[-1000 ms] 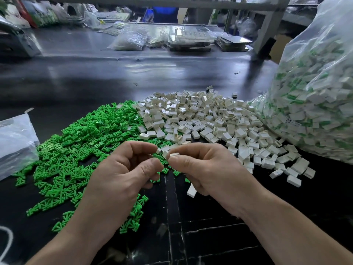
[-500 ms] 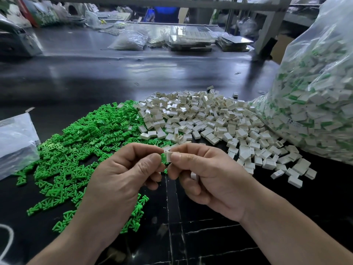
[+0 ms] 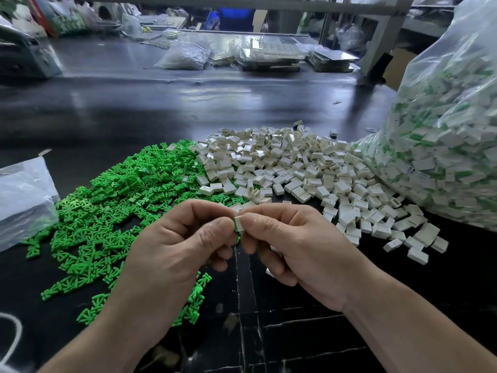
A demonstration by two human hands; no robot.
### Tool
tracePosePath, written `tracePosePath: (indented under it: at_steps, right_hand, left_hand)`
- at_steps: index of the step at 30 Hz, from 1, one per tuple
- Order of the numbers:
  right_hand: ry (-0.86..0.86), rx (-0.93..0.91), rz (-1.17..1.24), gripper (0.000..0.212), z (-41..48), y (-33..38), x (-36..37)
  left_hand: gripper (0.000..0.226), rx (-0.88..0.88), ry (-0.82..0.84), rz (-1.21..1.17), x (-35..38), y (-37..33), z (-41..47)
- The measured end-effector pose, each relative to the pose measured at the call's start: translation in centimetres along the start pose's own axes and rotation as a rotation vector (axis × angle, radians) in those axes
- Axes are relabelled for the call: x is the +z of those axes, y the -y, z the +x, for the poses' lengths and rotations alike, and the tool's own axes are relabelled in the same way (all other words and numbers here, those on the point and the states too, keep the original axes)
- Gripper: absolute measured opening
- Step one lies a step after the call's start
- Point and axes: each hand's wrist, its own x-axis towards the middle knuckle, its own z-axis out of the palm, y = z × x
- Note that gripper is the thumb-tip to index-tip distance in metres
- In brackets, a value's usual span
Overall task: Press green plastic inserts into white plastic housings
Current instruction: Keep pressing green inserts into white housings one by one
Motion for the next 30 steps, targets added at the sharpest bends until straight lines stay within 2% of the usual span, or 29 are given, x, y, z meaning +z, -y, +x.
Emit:
tracePosePath:
  at_steps: [3,6,9,12,16,19,24,28,30]
  right_hand:
    - [0.035,0.002,0.109,0.017,0.0,-0.1,0.1]
    - [0.051,0.029,0.187,0.018,0.1,-0.3,0.4]
    - [0.043,0.067,0.231,0.032,0.1,-0.3,0.5]
    - [0.087,0.08,0.227,0.021,-0.1,-0.2,0.4]
    - [0.168,0.095,0.294,0.034,-0.3,0.0,0.3]
    - [0.195,0.1,0.332,0.022,-0.4,0.2,0.4]
    - [0.165,0.104,0.319,0.019,-0.4,0.1,0.7]
    - [0.133,0.117,0.348,0.039,-0.3,0.0,0.9]
    - [0.122,0.1,0.386,0.027,-0.4,-0.1,1.2]
  left_hand:
    - [0.048,-0.134,0.124,-0.322,0.1,0.2,0.3]
    - [0.051,-0.183,0.15,-0.429,0.3,0.3,0.4]
    - [0.05,-0.21,0.159,-0.459,0.5,0.3,0.4]
    - [0.051,-0.236,0.191,-0.475,0.8,0.2,0.2]
    - [0.051,-0.257,0.255,-0.586,1.0,0.1,-0.1]
    - [0.046,-0.285,0.28,-0.671,1.0,0.0,-0.1]
    - [0.041,-0.3,0.257,-0.705,1.1,0.2,0.0]
    - [0.04,-0.246,0.221,-0.682,1.4,0.4,0.0]
    - [0.042,-0.198,0.183,-0.653,1.6,0.5,0.0]
